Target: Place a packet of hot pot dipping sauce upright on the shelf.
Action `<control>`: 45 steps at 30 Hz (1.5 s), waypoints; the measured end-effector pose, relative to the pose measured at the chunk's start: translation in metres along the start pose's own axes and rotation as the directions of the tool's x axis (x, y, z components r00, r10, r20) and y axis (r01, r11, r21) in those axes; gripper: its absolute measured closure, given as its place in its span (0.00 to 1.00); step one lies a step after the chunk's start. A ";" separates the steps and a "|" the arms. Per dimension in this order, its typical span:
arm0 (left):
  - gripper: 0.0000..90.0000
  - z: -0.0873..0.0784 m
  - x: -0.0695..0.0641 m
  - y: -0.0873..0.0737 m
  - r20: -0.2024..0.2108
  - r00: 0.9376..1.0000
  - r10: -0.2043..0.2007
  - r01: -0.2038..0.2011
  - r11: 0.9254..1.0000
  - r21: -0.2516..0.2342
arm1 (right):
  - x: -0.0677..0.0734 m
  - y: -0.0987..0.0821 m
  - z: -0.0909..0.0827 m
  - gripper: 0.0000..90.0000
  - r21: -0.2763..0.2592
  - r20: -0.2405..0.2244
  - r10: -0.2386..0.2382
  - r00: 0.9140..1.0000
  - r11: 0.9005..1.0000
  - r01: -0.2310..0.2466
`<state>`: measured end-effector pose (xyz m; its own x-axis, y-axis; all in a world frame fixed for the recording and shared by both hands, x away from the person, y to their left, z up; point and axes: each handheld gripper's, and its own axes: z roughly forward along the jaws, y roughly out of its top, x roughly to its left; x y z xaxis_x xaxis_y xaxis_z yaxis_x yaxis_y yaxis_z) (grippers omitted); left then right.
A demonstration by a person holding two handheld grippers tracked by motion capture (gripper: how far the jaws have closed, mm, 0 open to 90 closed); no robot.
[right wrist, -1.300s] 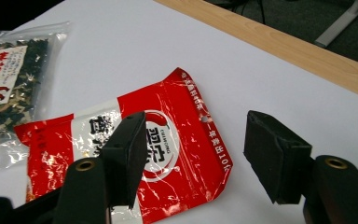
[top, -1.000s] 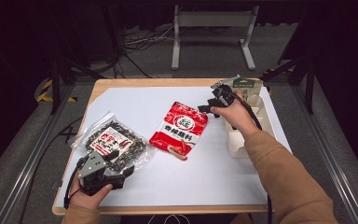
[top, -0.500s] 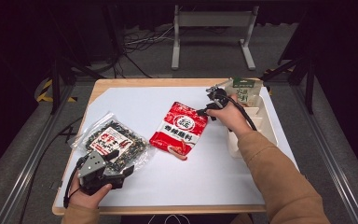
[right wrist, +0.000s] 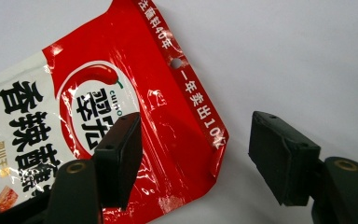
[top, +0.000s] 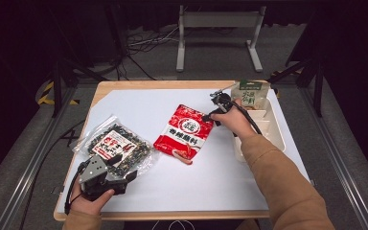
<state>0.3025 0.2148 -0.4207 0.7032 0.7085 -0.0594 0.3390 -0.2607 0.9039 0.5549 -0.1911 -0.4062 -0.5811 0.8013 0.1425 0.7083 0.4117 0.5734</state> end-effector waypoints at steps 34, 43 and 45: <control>0.23 0.000 0.000 0.000 0.001 1.000 0.004 -0.004 1.000 0.001 | 0.005 0.006 0.007 0.47 0.116 -0.059 0.055 0.997 0.992 -0.048; 0.23 0.002 -0.001 0.001 0.005 1.000 0.008 -0.008 1.000 0.003 | 0.008 0.008 -0.007 0.60 0.082 -0.141 0.007 0.990 0.997 0.004; 0.23 0.002 -0.001 0.001 0.004 1.000 0.008 -0.008 1.000 0.005 | 0.008 0.009 -0.008 0.60 0.076 -0.159 -0.013 0.987 0.997 0.025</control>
<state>0.3031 0.2126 -0.4209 0.7084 0.7038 -0.0536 0.3362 -0.2697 0.9023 0.5530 -0.1843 -0.3935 -0.6463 0.7169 0.2614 0.7218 0.4633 0.5141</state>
